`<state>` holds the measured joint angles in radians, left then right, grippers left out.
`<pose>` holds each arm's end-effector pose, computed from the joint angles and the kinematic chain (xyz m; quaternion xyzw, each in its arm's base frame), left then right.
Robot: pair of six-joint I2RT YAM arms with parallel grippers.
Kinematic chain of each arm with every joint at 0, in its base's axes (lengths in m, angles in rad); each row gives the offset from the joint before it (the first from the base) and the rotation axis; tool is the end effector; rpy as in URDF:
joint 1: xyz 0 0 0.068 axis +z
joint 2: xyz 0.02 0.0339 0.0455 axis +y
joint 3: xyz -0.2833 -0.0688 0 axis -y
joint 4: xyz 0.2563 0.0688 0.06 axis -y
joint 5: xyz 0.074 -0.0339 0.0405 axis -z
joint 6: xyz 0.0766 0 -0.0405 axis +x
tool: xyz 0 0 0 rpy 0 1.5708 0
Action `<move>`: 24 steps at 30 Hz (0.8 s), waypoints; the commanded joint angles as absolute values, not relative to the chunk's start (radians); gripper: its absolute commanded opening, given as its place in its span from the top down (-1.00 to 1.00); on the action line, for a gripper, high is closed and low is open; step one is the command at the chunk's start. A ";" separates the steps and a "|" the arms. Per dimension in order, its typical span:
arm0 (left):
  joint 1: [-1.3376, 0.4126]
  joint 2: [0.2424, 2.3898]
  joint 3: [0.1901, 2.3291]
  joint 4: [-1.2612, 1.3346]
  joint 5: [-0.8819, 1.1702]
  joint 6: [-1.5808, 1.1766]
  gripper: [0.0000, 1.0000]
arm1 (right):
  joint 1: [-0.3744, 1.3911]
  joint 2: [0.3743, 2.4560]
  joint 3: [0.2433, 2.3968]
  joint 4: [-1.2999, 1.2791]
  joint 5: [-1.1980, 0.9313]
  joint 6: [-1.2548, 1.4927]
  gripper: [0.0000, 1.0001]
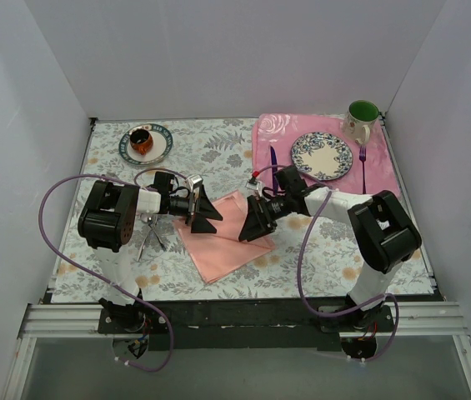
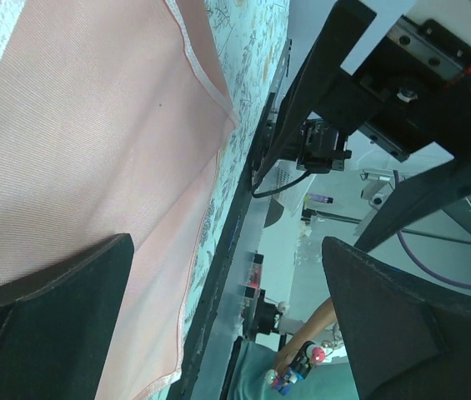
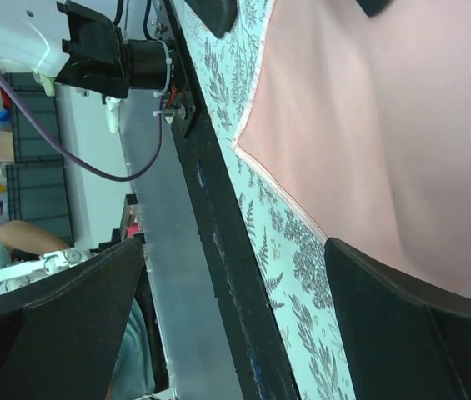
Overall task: Fold the napkin into a case and place the utensils inside
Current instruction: Smooth out the top corner of the smaller-rectangle-folded napkin from the folded napkin.
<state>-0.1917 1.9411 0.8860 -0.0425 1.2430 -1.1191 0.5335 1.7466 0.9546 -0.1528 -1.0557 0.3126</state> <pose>0.3259 -0.1371 0.0964 0.2314 -0.7679 0.5649 0.1939 0.2741 0.2393 0.1616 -0.2447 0.7998 0.5462 0.0458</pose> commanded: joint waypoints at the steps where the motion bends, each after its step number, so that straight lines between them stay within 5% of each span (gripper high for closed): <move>1: -0.176 1.963 0.879 -0.014 1.146 -1.088 -0.96 | 0.572 1.770 0.982 -0.052 -1.019 0.402 -0.97; 17: -0.161 1.925 0.824 0.114 1.101 -1.223 -0.96 | 0.580 1.907 0.940 0.048 -0.900 0.451 -0.97; 24: -0.149 1.925 0.816 0.100 1.091 -1.210 -0.96 | 0.523 1.898 0.908 -0.106 -0.874 0.348 -0.98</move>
